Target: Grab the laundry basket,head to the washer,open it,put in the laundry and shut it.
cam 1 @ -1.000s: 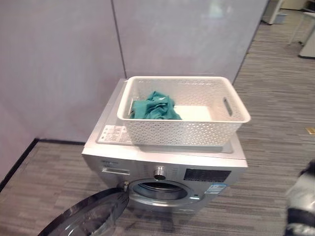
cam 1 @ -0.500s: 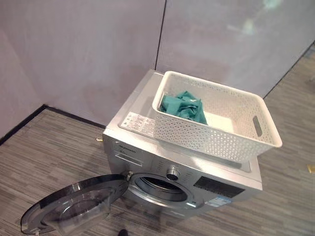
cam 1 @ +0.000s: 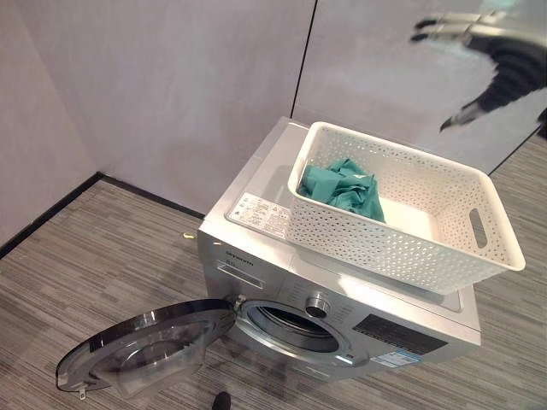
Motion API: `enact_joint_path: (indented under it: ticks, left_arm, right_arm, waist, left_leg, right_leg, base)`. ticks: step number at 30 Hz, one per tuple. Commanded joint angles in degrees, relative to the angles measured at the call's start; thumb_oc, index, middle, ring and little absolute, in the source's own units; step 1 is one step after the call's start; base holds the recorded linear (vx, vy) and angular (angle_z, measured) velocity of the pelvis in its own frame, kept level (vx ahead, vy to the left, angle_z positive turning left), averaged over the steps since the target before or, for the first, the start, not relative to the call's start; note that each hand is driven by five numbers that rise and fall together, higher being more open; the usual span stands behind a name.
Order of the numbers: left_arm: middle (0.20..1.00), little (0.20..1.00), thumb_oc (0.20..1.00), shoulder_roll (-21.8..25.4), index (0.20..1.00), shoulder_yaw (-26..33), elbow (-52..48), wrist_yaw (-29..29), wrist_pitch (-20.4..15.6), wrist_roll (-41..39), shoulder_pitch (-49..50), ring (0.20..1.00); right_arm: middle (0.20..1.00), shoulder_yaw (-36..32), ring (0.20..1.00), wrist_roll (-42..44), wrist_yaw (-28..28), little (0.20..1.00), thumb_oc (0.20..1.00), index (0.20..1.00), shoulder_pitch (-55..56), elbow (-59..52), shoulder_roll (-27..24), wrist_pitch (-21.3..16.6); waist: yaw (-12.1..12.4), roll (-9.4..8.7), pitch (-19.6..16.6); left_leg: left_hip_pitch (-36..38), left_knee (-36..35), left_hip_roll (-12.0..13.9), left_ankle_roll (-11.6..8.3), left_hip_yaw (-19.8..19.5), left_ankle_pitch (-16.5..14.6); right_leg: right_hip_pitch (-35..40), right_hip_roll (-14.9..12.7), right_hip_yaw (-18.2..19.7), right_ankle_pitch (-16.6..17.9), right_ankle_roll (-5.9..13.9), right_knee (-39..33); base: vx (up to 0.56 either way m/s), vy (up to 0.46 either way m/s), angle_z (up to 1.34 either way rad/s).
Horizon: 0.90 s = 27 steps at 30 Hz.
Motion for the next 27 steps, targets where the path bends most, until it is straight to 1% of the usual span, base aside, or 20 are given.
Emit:
enact_joint_path:
  ticks: [1,4,6,7,9,13,14,16,18,19,20,22,24,25,27]
  left_arm:
    - [1.000,1.000,1.000,0.9,1.000,0.7,2.3,-0.4,-0.6,2.3,-0.8,1.000]
    - [1.000,1.000,1.000,0.8,1.000,0.2,2.5,-0.1,-0.8,3.3,-0.7,1.000]
    - [1.000,1.000,1.000,0.8,1.000,0.2,2.5,-0.1,-0.8,3.3,-0.7,1.000]
    - [1.000,1.000,1.000,1.0,1.000,-0.2,2.2,-0.3,-0.8,3.6,-0.6,1.000]
    - [1.000,1.000,1.000,0.6,1.000,-0.3,2.1,-0.3,-0.7,3.9,-0.4,1.000]
    - [1.000,1.000,1.000,0.8,1.000,-0.3,2.2,0.1,-0.8,4.8,-0.3,1.000]
    - [1.000,1.000,1.000,1.6,1.000,-0.2,2.3,0.2,-0.8,5.2,-0.4,1.000]
    - [1.000,1.000,1.000,2.2,1.000,0.0,2.4,0.1,-0.8,5.5,-0.3,1.000]
    - [1.000,1.000,1.000,2.4,1.000,0.2,2.3,0.1,-0.7,5.9,-0.4,1.000]
    - [1.000,1.000,1.000,3.0,1.000,0.7,2.3,0.1,-0.7,6.0,-0.6,1.000]
    - [1.000,1.000,1.000,3.2,1.000,0.7,2.4,0.1,-0.6,6.1,-0.6,1.000]
    - [1.000,1.000,1.000,3.8,1.000,0.8,2.7,0.1,-0.3,6.4,-1.1,1.000]
    - [1.000,1.000,1.000,3.7,1.000,0.8,2.7,0.1,-0.3,6.3,-1.3,1.000]
    - [1.000,1.000,1.000,3.3,1.000,0.7,2.7,0.2,-0.3,6.2,-1.4,1.000]
    - [1.000,1.000,1.000,3.2,1.000,0.5,2.5,0.4,-0.4,6.0,-1.7,1.000]
  right_arm:
    - [1.000,3.4,1.000,-3.9,-0.5,1.000,1.000,1.000,-3.9,-1.1,-1.6,-0.5]
    - [1.000,4.5,1.000,-4.6,0.1,1.000,1.000,1.000,-3.9,-1.3,1.2,-0.8]
    - [1.000,4.4,1.000,-4.7,0.1,1.000,1.000,1.000,-3.9,-1.3,1.3,-0.8]
    - [1.000,7.5,1.000,-7.0,1.3,1.000,1.000,1.000,-5.2,-3.4,2.4,-1.3]
    - [1.000,10.8,1.000,-7.7,1.6,1.000,1.000,1.000,-7.7,-3.8,3.2,-1.4]
    - [1.000,11.3,1.000,-15.9,-2.2,1.000,1.000,1.000,-6.1,-2.9,4.6,-2.1]
    - [1.000,12.8,1.000,-20.0,-2.7,1.000,1.000,1.000,-6.9,-3.4,5.0,-2.6]
    - [1.000,17.0,1.000,-24.3,-3.7,1.000,1.000,1.000,-9.9,-3.8,5.1,-3.2]
    - [1.000,21.5,1.000,-25.7,-3.4,1.000,1.000,1.000,-13.3,-4.1,4.8,-3.7]
    - [1.000,24.2,1.000,-28.3,-4.1,1.000,1.000,1.000,-15.2,-4.2,4.7,-3.9]
    - [1.000,25.8,1.000,-29.3,-4.3,1.000,1.000,1.000,-16.1,-4.0,4.7,-4.0]
    - [1.000,26.2,1.000,-31.5,-4.3,1.000,1.000,1.000,-15.4,-1.8,5.3,-3.5]
    - [1.000,26.2,1.000,-31.1,-4.3,1.000,1.000,1.000,-15.3,-1.7,5.3,-3.4]
    - [1.000,26.0,1.000,-30.1,-4.6,1.000,1.000,1.000,-14.9,-0.9,5.4,-3.1]
    - [1.000,24.1,1.000,-30.9,-5.4,1.000,1.000,1.000,-12.9,0.8,6.3,-2.5]
  waist:
    - [0.9,-1.37,-1.0]
    - [1.4,-1.32,-0.8]
    - [1.4,-1.33,-0.8]
    - [1.9,-1.71,-0.8]
    - [2.0,-1.35,-0.7]
    - [2.7,-1.36,0.1]
    - [3.4,-2.06,0.6]
    - [4.0,-2.83,1.1]
    - [4.1,-3.18,1.2]
    - [4.6,-3.86,1.6]
    - [4.8,-4.14,1.8]
    - [5.1,-4.94,2.4]
    - [5.1,-4.83,2.6]
    - [5.2,-4.44,2.8]
    - [5.4,-4.46,3.2]
  left_leg:
    - [-1.2,0.2,1.8,-2.41,1.6,0.8]
    - [-1.2,0.2,1.7,-2.35,1.5,0.8]
    - [-1.1,0.2,1.8,-2.35,1.5,0.8]
    - [-1.3,0.2,1.7,-2.38,1.3,0.9]
    - [-1.5,0.2,1.6,-2.37,0.9,1.0]
    - [-2.1,0.2,1.5,-2.30,0.1,1.2]
    - [-2.4,0.2,1.5,-2.31,-0.4,1.3]
    - [-2.5,0.2,1.5,-2.47,-0.9,1.2]
    - [-3.3,0.2,1.2,-2.48,-1.7,1.6]
    - [-3.9,0.2,1.2,-2.52,-2.3,1.8]
    - [-4.2,0.2,1.1,-2.55,-2.5,1.8]
    - [-4.9,0.2,1.0,-2.54,-3.0,1.9]
    - [-5.1,0.2,1.0,-2.52,-3.0,2.0]
    - [-5.3,0.2,1.1,-2.51,-3.0,2.0]
    - [-5.8,0.2,1.0,-2.42,-3.2,2.0]
  right_leg:
    - [1.5,-2.5,-0.8,4.3,4.62,-0.1]
    - [1.5,-2.5,-0.7,4.4,4.59,-0.1]
    - [1.5,-2.5,-0.7,4.4,4.59,-0.1]
    - [1.4,-2.5,-0.9,4.3,4.56,-0.1]
    - [1.3,-2.6,-1.3,4.3,4.60,-0.1]
    - [1.1,-2.6,-1.8,4.2,4.56,-0.1]
    - [1.1,-2.6,-2.2,4.2,4.51,-0.1]
    - [1.4,-2.4,-2.6,3.9,4.50,-0.1]
    - [1.1,-2.5,-3.3,4.0,4.53,-0.1]
    - [0.9,-2.5,-3.7,4.0,4.55,-0.1]
    - [0.8,-2.5,-4.0,4.0,4.57,-0.1]
    - [0.4,-2.5,-4.2,4.0,4.55,-0.1]
    - [0.2,-2.5,-4.1,4.0,4.53,-0.1]
    - [0.1,-2.5,-4.1,4.0,4.52,-0.1]
    - [-0.3,-2.5,-4.2,4.1,4.49,-0.1]
  base:
    - [-0.03,-0.007,-0.07]
    - [-0.01,-0.004,-0.11]
    - [-0.01,0.002,-0.13]
    - [0.00,0.000,0.00]
    - [-0.01,0.005,0.04]
    - [-0.01,-0.005,0.07]
    - [-0.01,-0.026,0.12]
    - [0.02,-0.032,0.17]
    - [0.01,-0.028,0.31]
    - [0.01,-0.034,0.26]
    - [0.02,-0.027,0.17]
    - [0.02,-0.009,0.25]
    - [0.01,-0.002,0.10]
    - [0.00,0.000,0.00]
    - [0.00,0.000,0.00]
